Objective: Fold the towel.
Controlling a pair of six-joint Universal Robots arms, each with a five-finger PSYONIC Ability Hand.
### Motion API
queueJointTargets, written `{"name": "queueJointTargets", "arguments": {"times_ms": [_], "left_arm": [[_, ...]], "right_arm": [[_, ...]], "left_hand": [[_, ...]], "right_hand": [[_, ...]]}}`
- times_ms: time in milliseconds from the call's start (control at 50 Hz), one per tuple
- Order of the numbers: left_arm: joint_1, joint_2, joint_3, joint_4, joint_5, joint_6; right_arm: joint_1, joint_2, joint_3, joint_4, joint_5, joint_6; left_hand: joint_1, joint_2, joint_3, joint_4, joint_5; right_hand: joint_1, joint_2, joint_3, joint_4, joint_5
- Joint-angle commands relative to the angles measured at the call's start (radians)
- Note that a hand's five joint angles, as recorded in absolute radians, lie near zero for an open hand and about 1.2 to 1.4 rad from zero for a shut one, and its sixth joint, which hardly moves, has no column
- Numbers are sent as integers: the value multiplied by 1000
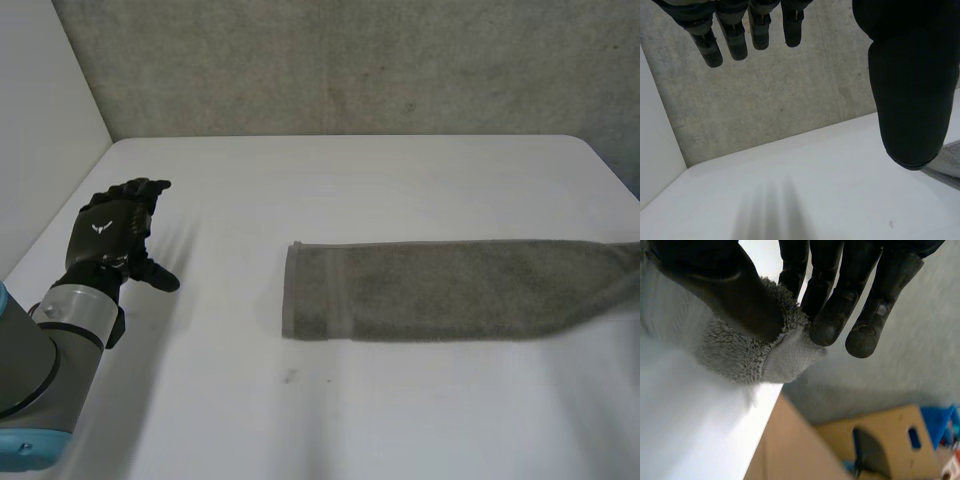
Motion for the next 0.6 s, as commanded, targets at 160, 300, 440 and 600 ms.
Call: {"name": "queueJointTargets", "arguments": {"times_ms": [160,300,440,600], "left_arm": [[5,0,0,0,-1,0],[8,-1,0,0,-1,-2],[8,-3,0,0,-1,0],[8,-4,-1,0,0,1]], "right_arm": [[699,-15,-56,-12,-10,165],[965,168,-108,-5,9,169],[993,175,-108,-10,4,180],[934,68,-50,33,9,249]], "left_hand": [[-1,9,8,3,-29],[-1,9,8,3,-29],[-1,9,8,3,-29],[-1,9,8,3,-29]], "right_hand": [[60,101,63,58,62],[60,101,63,58,62],[60,101,63,58,62],[-1161,-1120,-1159,-1164,-1160]]}}
